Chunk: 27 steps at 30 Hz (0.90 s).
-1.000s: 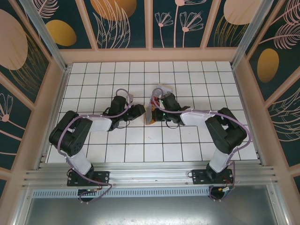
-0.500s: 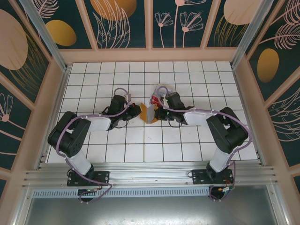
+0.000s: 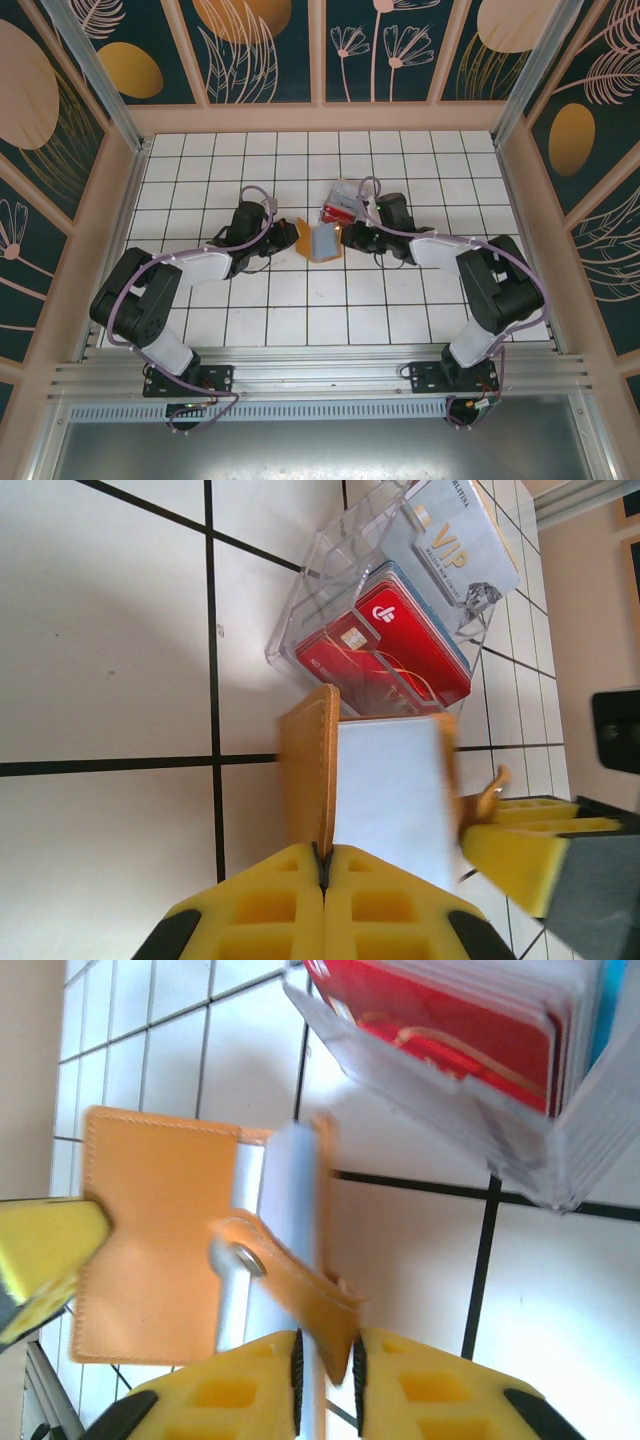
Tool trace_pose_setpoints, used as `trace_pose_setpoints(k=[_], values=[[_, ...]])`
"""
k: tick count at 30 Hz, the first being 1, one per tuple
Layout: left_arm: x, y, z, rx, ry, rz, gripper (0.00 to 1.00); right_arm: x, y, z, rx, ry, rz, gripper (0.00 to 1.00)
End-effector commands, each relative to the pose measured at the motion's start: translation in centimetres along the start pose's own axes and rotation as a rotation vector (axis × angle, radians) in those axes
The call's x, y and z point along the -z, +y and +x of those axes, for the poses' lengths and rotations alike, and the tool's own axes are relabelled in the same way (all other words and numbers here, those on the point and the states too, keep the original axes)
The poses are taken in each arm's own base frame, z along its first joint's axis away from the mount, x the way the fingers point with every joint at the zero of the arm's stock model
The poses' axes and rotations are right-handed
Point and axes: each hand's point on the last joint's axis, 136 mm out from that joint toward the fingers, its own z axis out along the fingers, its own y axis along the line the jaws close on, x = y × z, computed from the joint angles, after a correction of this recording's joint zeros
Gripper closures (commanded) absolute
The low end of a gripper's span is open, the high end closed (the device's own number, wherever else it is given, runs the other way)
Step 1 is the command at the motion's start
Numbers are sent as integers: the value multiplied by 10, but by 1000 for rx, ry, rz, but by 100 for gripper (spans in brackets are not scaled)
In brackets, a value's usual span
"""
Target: Put the credit cards into the card holder
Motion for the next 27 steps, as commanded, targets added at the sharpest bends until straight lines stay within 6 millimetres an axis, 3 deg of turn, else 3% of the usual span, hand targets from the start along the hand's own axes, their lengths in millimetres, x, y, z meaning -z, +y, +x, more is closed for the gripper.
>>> trace_pose_setpoints(k=[1, 7, 10, 14, 19, 22, 27], values=[[3, 0, 2, -24, 5, -10, 100, 18, 9, -11, 14, -22, -26, 74], [3, 2, 1, -30, 6, -28, 100, 30, 30, -20, 33, -35, -66, 68], [-1, 5, 4, -18, 18, -25, 100, 13, 41, -4, 9, 36, -129, 68], [-2, 9, 7, 4, 17, -23, 100, -13, 42, 18, -16, 105, -125, 68], [1, 12, 9, 20, 6, -27, 100, -38, 19, 37, -22, 161, -1, 67], [3, 17, 13, 25, 9, -37, 100, -42, 2, 36, -22, 150, 55, 66], [5, 27, 21, 45, 13, -49, 100, -49, -10, 31, -22, 149, 95, 66]])
